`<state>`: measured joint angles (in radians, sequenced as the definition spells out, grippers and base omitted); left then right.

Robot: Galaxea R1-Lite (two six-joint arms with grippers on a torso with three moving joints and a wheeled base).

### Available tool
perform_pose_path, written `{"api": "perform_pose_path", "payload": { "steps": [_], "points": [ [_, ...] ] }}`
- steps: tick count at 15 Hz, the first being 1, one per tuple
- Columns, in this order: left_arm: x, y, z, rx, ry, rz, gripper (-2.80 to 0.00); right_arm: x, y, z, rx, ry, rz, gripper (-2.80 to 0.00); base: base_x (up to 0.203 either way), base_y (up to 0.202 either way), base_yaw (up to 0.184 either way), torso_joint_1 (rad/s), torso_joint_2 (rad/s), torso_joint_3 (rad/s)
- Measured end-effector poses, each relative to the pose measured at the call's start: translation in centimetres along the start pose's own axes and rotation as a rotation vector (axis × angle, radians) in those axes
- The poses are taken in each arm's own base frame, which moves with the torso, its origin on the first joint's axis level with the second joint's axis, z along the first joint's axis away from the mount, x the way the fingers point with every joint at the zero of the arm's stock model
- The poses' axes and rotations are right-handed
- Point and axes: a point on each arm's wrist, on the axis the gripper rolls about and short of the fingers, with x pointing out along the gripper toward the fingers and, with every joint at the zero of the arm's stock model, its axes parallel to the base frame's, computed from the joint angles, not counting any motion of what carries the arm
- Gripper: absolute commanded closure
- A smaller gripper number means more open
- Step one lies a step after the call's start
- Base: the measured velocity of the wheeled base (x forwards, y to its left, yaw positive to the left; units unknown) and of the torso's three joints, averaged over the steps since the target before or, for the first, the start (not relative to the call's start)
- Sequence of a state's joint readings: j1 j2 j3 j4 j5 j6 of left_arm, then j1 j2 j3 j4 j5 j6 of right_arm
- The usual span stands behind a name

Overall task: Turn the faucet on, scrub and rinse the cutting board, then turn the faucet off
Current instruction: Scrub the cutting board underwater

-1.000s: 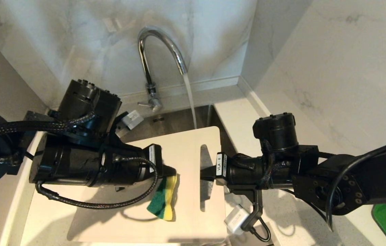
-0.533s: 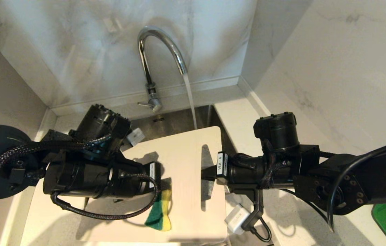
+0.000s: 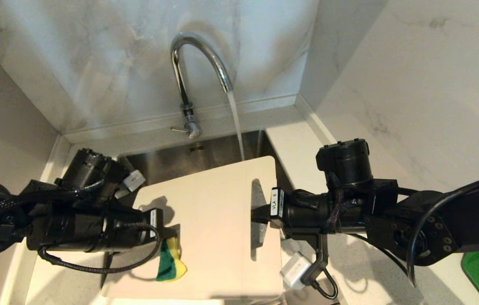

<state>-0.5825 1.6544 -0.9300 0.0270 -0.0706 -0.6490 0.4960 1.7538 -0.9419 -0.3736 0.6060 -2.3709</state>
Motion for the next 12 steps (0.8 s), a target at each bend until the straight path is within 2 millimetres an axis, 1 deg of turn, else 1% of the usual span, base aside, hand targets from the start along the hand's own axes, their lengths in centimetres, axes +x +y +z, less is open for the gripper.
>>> {"api": "perform_pose_path", "payload": {
  "steps": [3, 5, 8, 12],
  "points": [
    [0.2, 3.2, 0.0, -0.008, -0.034, 0.044, 0.0, -0.1, 0.1, 0.0, 0.007, 0.005, 0.003, 0.0, 0.0, 0.0, 0.0, 0.0, 0.0, 0.0],
    [0.1, 5.3, 0.4, -0.032, -0.036, 0.058, 0.0, -0.2, 0.2, 0.0, 0.009, 0.006, 0.004, 0.0, 0.0, 0.0, 0.0, 0.0, 0.0, 0.0],
    [-0.6, 8.5, 1.4, -0.068, -0.048, 0.086, 0.0, -0.3, 0.1, 0.0, 0.01, 0.007, 0.003, 0.0, 0.0, 0.0, 0.0, 0.0, 0.0, 0.0],
    [-1.7, 12.2, 1.9, -0.028, -0.07, 0.167, 0.0, -0.5, 0.2, 0.0, 0.011, 0.01, 0.004, 0.0, 0.0, 0.0, 0.0, 0.0, 0.0, 0.0]
  ]
}}
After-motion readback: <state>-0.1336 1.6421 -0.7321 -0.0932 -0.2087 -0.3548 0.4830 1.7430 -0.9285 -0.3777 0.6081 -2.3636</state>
